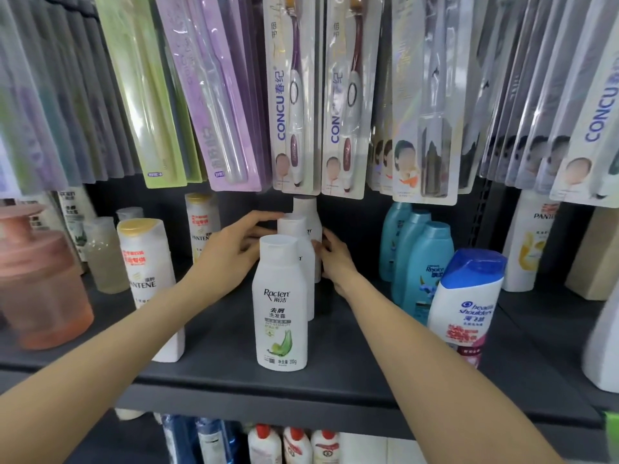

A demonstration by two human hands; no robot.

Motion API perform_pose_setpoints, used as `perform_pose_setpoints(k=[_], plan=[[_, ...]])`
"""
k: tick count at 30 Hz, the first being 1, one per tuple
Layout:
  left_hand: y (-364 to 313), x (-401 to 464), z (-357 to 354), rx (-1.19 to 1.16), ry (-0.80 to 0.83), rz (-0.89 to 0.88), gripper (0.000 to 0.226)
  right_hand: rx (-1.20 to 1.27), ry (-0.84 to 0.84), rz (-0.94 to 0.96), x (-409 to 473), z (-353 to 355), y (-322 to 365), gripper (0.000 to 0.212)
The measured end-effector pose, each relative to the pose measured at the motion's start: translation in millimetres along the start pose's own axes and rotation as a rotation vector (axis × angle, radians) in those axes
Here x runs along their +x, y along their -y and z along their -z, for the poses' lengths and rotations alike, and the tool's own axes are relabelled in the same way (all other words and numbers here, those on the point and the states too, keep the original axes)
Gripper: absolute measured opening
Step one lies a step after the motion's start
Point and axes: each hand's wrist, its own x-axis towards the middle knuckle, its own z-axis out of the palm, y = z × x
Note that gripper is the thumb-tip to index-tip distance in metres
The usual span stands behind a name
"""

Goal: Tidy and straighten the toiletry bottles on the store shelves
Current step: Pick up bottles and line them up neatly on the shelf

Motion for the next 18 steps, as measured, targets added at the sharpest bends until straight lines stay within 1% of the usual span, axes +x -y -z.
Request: perform_pose_setpoints(k=[7,9,11,14,18], plan=[[3.6,-3.3,0.0,0.054,0.052,0.029,0.053,-0.044,-0.079,0.028,-5.9,2.2,-2.0,0.039],[4.4,-5.6,-1.1,0.053,0.053,0.046,0.057,-0.071,-0.132,0.054,-9.9,2.8,0.1,0.04],[5.9,-7.3,-1.6,0.031,0.028,0.066,0.057,-0.151,-0.203,0.101,-15.0,3.5,3.1,0.039],[5.0,-10.6,-2.2,0.019,0.004,0.1,0.052,-0.255,-0.29,0.165,-26.9,6.4,8.6,0.032],[-2.9,-16.6,4.0,-0.029,-0.038,0.113,0.034,-0.24,-0.3,0.197,-54.1,11.3,19.1,0.019]])
